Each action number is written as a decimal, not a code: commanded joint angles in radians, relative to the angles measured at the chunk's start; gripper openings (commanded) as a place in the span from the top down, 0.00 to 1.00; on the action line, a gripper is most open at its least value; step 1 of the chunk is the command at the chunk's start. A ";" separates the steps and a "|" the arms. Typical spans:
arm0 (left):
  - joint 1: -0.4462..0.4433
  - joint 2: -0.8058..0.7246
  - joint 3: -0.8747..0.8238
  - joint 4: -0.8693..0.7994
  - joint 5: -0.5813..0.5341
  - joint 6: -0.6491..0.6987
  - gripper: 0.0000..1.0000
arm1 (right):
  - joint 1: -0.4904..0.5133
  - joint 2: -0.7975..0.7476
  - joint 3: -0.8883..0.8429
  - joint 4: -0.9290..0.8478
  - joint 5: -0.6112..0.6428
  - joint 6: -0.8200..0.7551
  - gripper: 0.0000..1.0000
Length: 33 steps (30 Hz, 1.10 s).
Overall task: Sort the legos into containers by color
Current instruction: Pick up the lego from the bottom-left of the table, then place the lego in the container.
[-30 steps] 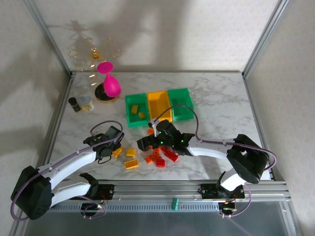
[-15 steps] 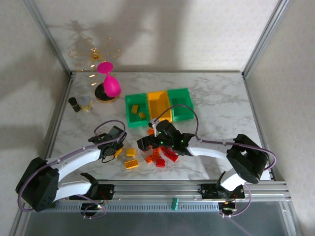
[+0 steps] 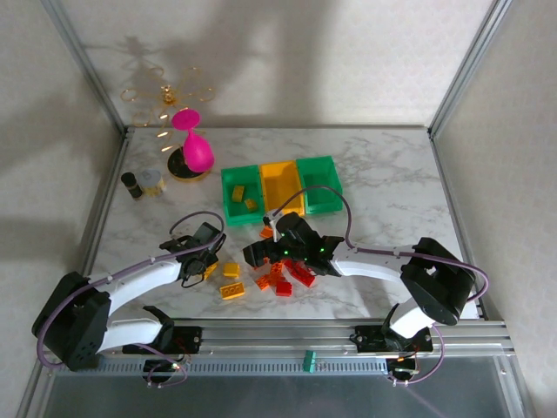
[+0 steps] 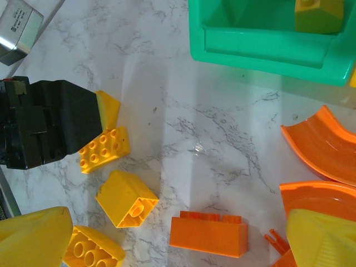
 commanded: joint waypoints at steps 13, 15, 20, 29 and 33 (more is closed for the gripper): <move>-0.017 -0.088 0.163 -0.089 -0.029 0.107 0.68 | -0.083 -0.077 0.029 -0.038 0.017 0.048 0.01; -0.017 -0.073 0.212 -0.078 -0.037 0.130 0.69 | -0.104 -0.092 0.024 -0.035 0.027 0.055 0.01; -0.022 0.017 0.356 -0.034 -0.027 0.211 0.70 | -0.151 -0.118 0.024 -0.062 0.061 0.093 0.01; -0.024 0.286 0.579 0.068 -0.003 0.338 0.71 | -0.207 -0.201 -0.009 -0.090 0.099 0.128 0.01; -0.023 0.420 0.689 0.078 0.002 0.377 0.71 | -0.221 -0.224 -0.023 -0.087 0.106 0.137 0.01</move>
